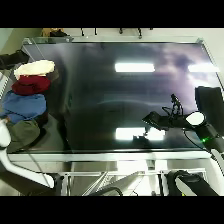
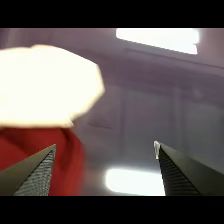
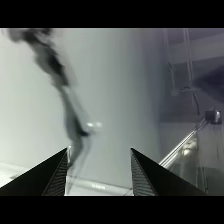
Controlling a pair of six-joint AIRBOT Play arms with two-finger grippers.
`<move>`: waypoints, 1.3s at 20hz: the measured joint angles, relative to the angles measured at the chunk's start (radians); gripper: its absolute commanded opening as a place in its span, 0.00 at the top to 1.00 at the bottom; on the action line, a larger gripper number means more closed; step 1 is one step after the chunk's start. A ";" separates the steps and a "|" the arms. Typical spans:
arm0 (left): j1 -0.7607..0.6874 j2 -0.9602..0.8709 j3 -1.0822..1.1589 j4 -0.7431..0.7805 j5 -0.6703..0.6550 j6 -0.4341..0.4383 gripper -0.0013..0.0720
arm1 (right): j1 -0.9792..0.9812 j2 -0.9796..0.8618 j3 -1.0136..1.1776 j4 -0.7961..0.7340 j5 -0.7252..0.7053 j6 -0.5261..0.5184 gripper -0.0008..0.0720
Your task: Fold the shirts.
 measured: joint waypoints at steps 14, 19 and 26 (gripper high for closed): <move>-0.094 -0.485 0.095 0.008 0.644 0.394 0.47 | 0.000 -0.142 0.000 0.008 -0.021 0.011 0.39; -0.098 -0.487 0.095 0.074 0.574 0.507 0.97 | 0.000 -0.171 0.000 0.051 -0.020 0.010 0.39; -0.131 -0.300 0.093 0.196 0.465 0.385 0.97 | 0.000 -0.176 0.000 0.067 -0.016 -0.032 0.39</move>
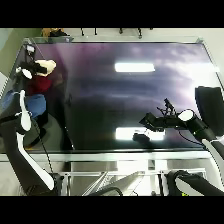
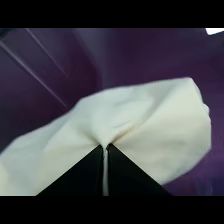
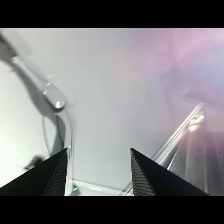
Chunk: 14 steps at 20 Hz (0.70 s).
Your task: Fold the shirts.
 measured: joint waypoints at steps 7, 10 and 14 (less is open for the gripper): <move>-0.124 0.375 0.000 -0.110 -0.300 -0.244 0.97 | 0.000 0.000 0.000 0.104 0.003 -0.119 0.39; -0.204 0.504 -0.031 -0.214 -0.525 -0.313 0.97 | 0.000 0.000 0.000 0.192 0.015 -0.232 0.39; -0.333 0.641 -0.195 -0.272 -0.758 -0.410 0.97 | -0.002 0.000 0.001 0.285 0.101 -0.382 0.39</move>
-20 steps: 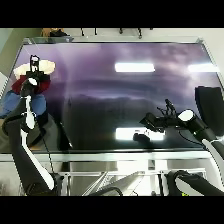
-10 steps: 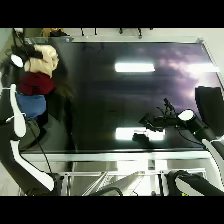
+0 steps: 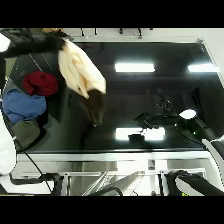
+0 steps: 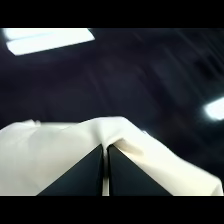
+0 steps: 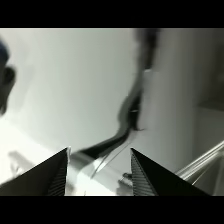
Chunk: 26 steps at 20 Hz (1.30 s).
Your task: Fold the shirts.
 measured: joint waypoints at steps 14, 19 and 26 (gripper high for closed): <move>-0.057 0.094 -0.506 -0.020 -0.322 -0.154 0.04 | -0.012 0.021 0.034 0.159 0.260 -0.234 0.39; 0.061 0.286 -0.972 -0.035 -0.220 -0.153 0.04 | 0.090 0.006 -0.029 0.106 0.146 -0.268 0.39; 0.092 0.364 -1.331 -0.283 0.133 -0.003 0.04 | 0.245 -0.161 -0.047 0.109 -0.117 -0.380 0.39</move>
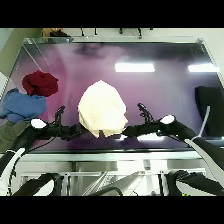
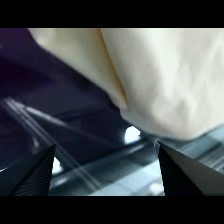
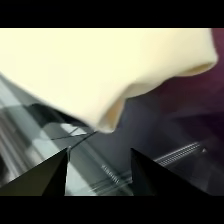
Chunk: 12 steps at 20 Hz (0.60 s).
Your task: Fold the shirts.
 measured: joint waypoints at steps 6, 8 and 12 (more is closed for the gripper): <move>-0.009 -0.152 0.070 -0.091 0.093 0.064 0.29 | 0.031 -0.089 0.005 0.251 -0.074 -0.215 0.39; -0.025 -0.220 0.110 -0.095 0.095 0.078 0.35 | 0.032 -0.096 0.005 0.328 -0.087 -0.278 0.48; -0.044 -0.310 0.167 -0.091 0.033 0.090 0.35 | 0.033 -0.102 0.006 0.428 -0.134 -0.349 0.90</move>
